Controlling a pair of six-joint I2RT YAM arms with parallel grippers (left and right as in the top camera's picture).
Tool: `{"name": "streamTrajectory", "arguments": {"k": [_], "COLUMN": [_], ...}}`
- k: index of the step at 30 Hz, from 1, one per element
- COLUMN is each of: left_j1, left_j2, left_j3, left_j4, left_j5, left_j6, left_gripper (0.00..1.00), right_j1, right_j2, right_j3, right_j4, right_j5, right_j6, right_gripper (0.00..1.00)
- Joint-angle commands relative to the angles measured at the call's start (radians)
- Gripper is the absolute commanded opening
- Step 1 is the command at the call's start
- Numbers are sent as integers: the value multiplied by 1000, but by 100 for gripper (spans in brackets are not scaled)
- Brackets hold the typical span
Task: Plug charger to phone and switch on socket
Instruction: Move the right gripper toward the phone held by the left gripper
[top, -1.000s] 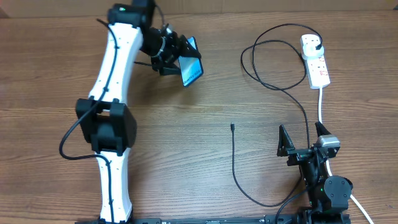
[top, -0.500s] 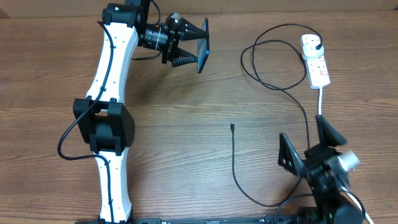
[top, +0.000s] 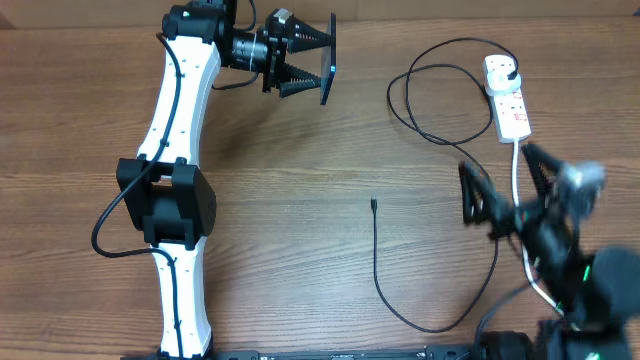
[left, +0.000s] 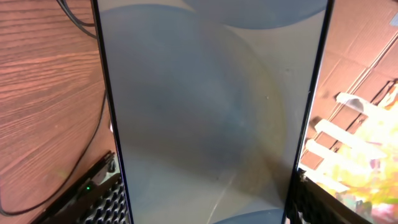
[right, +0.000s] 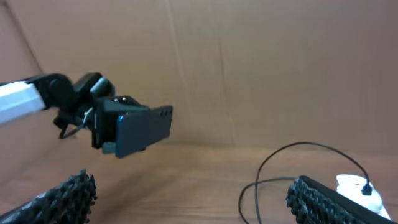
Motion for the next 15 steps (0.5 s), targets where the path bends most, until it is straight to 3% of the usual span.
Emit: {"name": "streamTrajectory", "arguments": {"k": [1,3,5,7,9,11,15], "left_j1": [-2,-2,-2,-2,-2,-2,-2], "left_j2": [-1,-1,-1,-1,-1,-1,-1], "left_j3": [26,26,26,26,26,26,26], "left_j4": [32,59,85,104,114,115,115], "left_j5": [52,51,51,35,7,-20,-43], "left_j6": [-72,-100,-132,-171,-202,-219,-226], "left_gripper": [60,60,60,60,61,61,61], "right_j1": [6,6,8,18,38,71,180], "right_j2": [211,309,393,472,541,599,682], "right_j3": [193,255,278,280,280,283,335], "right_j4": [-82,-96,4,151,246,273,103], "right_j5": [-167,-364,-525,-587,-580,-542,-226], "right_j6": [-26,21,50,220,356,377,360], "right_gripper": [100,100,100,100,100,100,99]}}
